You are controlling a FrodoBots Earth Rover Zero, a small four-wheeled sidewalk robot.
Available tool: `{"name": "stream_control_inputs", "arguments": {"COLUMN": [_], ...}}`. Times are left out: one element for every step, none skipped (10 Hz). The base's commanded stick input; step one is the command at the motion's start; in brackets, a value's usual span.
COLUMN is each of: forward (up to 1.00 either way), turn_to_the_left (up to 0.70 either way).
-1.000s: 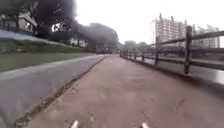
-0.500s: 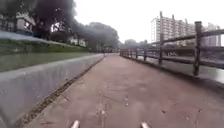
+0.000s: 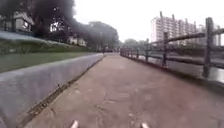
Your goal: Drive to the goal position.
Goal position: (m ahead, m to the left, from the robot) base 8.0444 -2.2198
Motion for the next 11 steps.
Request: {"name": "stream_control_inputs", "arguments": {"forward": [0.70,0.70,0.70,0.70,0.70,0.70,0.70,0.70,0.70,0.70,0.70], "turn_to_the_left": [0.00,0.00,0.00,0.00,0.00,0.00,0.00,0.00,0.00,0.00,0.00]}}
